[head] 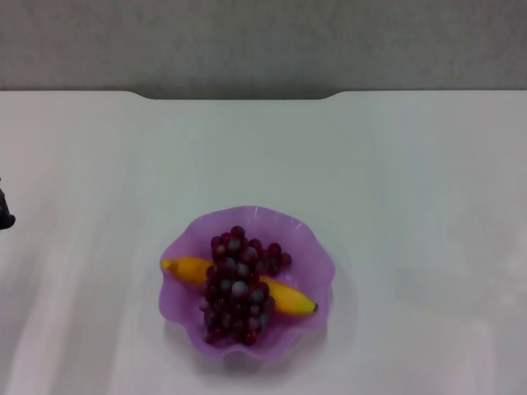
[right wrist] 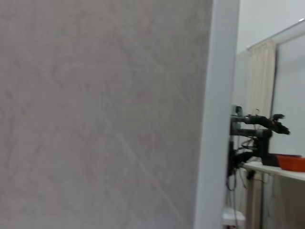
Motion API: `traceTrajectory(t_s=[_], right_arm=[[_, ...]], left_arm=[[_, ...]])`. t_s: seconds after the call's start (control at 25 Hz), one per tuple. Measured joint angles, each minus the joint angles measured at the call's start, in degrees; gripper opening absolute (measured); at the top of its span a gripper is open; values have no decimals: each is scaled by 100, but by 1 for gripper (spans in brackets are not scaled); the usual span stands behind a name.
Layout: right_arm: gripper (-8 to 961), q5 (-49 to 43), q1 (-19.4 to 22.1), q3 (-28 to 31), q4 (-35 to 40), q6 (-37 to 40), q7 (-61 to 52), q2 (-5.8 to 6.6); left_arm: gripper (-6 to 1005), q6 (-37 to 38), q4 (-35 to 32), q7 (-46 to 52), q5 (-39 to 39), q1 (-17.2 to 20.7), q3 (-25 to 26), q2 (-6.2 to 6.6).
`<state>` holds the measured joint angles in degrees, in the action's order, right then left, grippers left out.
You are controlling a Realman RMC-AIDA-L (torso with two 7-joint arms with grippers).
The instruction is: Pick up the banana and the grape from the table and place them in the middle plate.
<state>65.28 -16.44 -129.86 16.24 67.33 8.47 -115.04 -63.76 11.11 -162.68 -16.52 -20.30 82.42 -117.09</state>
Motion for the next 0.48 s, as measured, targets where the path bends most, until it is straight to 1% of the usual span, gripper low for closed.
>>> traceTrajectory(t_s=[0.2, 0.4, 0.48], right_arm=[[32, 2, -40, 311, -157, -229, -124, 5], [32, 4, -199, 887, -439, -366, -456, 20], [32, 4, -254, 949, -500, -368, -479, 20]], left_arm=[[48, 301, -27, 0, -2, -57, 77, 12], [49, 719, -44, 48, -6, -124, 599, 19], [49, 886, -48, 88, -7, -132, 885, 21]])
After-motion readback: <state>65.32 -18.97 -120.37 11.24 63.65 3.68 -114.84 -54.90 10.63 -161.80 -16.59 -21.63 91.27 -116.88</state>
